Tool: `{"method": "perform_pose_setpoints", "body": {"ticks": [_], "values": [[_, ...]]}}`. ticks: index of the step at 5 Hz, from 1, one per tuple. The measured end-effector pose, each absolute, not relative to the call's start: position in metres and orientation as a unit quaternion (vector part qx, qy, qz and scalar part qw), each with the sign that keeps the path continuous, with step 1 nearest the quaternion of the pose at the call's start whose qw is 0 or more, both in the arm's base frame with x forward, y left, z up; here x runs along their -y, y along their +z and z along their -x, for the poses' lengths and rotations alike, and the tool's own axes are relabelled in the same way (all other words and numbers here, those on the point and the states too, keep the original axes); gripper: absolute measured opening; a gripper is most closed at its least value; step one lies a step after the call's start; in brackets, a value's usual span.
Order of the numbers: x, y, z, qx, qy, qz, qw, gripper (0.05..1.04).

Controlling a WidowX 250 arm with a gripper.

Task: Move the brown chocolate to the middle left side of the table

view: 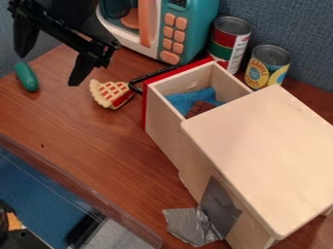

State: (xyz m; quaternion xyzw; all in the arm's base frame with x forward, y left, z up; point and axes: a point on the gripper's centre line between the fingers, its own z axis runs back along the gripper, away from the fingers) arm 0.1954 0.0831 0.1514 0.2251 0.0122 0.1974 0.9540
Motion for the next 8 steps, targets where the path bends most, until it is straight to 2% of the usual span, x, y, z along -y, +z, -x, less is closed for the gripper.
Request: {"method": "perform_pose_setpoints", "body": {"ticks": [1,2,3,5,7,8], "values": [[-0.082,0.147,-0.195,-0.020,0.197,-0.223,0.954,1.001],[-0.065,0.151,-0.217,0.008,0.189,-0.190,0.963,1.001],[-0.053,0.147,-0.237,0.028,0.178,-0.172,0.968,1.001],[-0.036,0.134,-0.267,0.055,0.185,-0.104,0.976,1.001],[-0.029,0.112,-0.287,0.055,0.229,-0.061,0.970,1.001],[-0.022,0.106,-0.298,0.051,0.234,-0.059,0.969,1.001]]}}
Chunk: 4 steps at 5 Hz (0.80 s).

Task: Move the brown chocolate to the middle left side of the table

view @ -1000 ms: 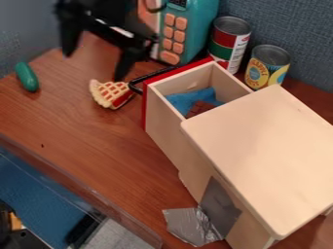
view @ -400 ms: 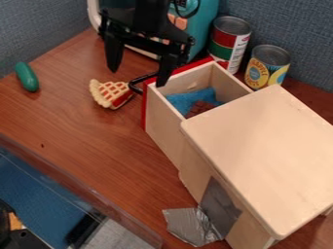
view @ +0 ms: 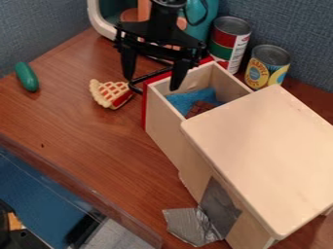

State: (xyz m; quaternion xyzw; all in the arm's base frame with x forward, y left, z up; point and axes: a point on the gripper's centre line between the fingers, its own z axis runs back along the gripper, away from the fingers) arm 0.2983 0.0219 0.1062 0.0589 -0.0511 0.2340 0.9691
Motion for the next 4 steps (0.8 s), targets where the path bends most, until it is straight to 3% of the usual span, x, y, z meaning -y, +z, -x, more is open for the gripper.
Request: {"method": "perform_pose_setpoints", "body": {"ticks": [4], "values": [[0.040,0.094,-0.326,0.076,0.164,-0.061,0.982,0.999]]}}
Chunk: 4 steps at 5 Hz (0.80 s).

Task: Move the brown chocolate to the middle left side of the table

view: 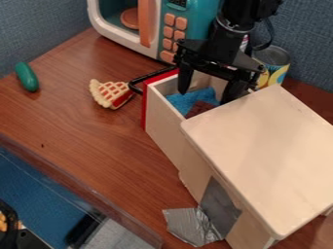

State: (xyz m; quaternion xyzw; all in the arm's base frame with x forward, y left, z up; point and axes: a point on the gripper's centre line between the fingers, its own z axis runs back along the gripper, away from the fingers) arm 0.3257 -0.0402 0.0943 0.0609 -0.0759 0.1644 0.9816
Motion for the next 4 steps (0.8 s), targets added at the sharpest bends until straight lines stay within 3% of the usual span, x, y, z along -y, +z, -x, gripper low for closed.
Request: {"method": "perform_pose_setpoints", "body": {"ticks": [2,4], "values": [[0.037,0.088,-0.323,0.077,0.154,-0.067,0.983,0.999],[0.023,0.082,-0.323,0.067,0.173,-0.029,0.982,0.999]]}}
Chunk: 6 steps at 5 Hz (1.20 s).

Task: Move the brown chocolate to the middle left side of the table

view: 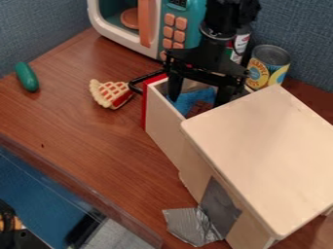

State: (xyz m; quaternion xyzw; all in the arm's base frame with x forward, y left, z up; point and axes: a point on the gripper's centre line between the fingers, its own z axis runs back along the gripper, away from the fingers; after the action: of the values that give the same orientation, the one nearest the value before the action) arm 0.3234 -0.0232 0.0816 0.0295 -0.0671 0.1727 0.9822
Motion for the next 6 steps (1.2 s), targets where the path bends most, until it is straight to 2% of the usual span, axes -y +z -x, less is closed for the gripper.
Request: {"method": "perform_pose_setpoints", "body": {"ticks": [1,2,4,5,6], "values": [[0.017,0.080,-0.326,0.067,0.182,0.004,0.981,1.000],[0.017,0.080,-0.328,0.070,0.184,0.019,0.980,1.000],[0.014,0.063,-0.327,0.059,0.195,0.007,0.979,1.000],[0.014,0.058,-0.327,0.060,0.192,0.001,0.979,0.952],[0.017,0.054,-0.327,0.056,0.192,-0.002,0.980,0.680]]}}
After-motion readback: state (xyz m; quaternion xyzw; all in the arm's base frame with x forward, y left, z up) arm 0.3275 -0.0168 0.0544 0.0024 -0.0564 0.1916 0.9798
